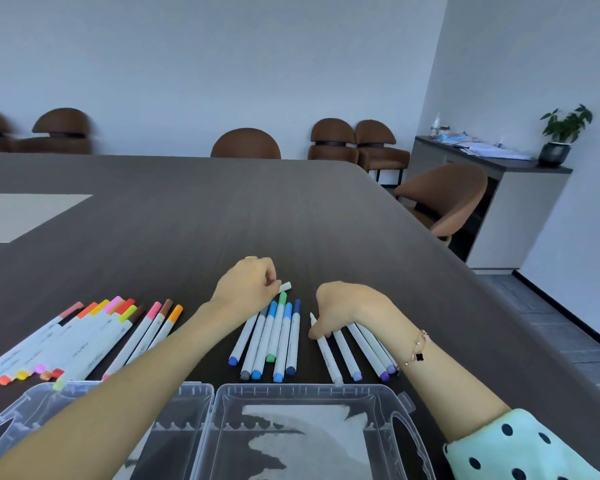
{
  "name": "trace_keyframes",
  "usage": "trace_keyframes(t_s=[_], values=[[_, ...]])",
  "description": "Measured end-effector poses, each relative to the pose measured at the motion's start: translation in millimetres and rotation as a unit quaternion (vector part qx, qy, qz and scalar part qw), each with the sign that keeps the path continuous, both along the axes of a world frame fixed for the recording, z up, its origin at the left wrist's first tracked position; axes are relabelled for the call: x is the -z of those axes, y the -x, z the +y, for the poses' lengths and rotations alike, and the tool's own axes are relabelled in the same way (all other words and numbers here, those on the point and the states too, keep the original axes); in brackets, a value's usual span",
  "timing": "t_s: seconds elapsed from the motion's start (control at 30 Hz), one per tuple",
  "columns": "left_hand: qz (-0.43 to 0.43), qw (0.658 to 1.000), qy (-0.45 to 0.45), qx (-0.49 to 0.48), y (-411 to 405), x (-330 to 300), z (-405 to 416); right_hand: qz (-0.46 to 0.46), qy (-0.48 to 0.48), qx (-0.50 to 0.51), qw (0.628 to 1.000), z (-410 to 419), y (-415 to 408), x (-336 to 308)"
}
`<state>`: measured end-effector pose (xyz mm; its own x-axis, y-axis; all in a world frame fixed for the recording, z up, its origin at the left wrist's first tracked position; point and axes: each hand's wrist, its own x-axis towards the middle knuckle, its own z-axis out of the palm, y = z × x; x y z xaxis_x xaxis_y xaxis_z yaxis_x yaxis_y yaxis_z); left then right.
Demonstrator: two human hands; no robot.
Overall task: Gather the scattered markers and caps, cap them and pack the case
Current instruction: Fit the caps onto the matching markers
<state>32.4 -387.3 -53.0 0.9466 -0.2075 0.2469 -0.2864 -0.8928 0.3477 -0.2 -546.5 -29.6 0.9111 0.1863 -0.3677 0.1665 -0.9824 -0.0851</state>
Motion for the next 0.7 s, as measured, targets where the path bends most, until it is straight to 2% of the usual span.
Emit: trace_keyframes(t_s=[0.17,0.4,0.5,0.7], values=[[0.081,0.996,0.000,0.046,-36.7,13.5,-1.4,-0.006,-0.074,0.050,0.996,-6.6,-6.4,4.5],[0.104,0.985,0.065,0.117,-46.0,20.2,-5.3,-0.006,-0.205,0.104,0.973,-17.4,-13.7,4.8],[0.146,0.970,0.132,0.146,-43.4,11.2,0.9,0.005,-0.230,0.102,0.968,-16.7,-13.0,0.7],[0.161,0.962,0.152,0.162,-41.9,1.9,10.9,0.004,-0.283,0.090,0.955,-13.5,-10.9,-0.6]])
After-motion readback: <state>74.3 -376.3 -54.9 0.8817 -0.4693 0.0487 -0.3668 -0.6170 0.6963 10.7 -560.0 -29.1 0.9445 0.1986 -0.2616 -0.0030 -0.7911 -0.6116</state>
